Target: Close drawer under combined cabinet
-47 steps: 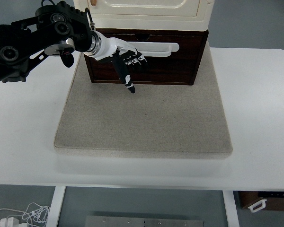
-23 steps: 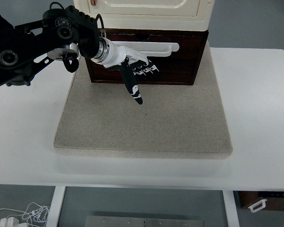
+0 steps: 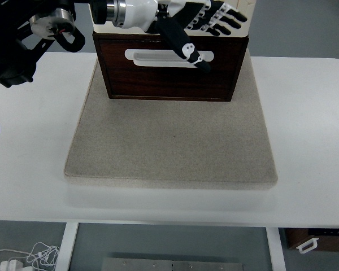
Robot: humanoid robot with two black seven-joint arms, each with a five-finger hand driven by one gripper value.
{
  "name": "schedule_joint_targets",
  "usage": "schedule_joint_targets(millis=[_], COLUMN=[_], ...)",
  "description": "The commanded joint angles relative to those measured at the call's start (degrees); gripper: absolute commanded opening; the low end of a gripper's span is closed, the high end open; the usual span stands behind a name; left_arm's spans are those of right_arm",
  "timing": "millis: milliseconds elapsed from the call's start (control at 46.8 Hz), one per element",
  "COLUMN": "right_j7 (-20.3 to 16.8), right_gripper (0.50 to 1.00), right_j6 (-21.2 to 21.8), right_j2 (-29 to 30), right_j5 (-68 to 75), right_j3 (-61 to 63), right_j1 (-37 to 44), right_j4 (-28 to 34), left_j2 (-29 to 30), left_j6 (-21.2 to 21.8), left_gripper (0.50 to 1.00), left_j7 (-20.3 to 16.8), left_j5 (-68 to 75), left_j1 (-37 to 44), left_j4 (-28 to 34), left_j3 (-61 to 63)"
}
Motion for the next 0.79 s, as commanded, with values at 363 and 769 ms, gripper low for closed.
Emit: schedule_joint_targets(millis=[363,769], right_j7=[0.0,0.0], right_gripper=[0.952,0.952], right_j6=[0.0,0.0], right_j2=[0.0,0.0], right_j5=[0.03,0.03], right_j3=[0.0,0.0], right_j1=[0.0,0.0], right_j4=[0.0,0.0], left_j2=[-0.26,0.18], left_j6=[1.79,22.09], left_gripper=[1.0,1.0], left_j7=[-8.31,-15.35], left_j5=[-4.86,-14.7], left_j1=[-0.62,-4.23], left_j4=[5.62,18.53], left_j3=[-21.62,-23.56])
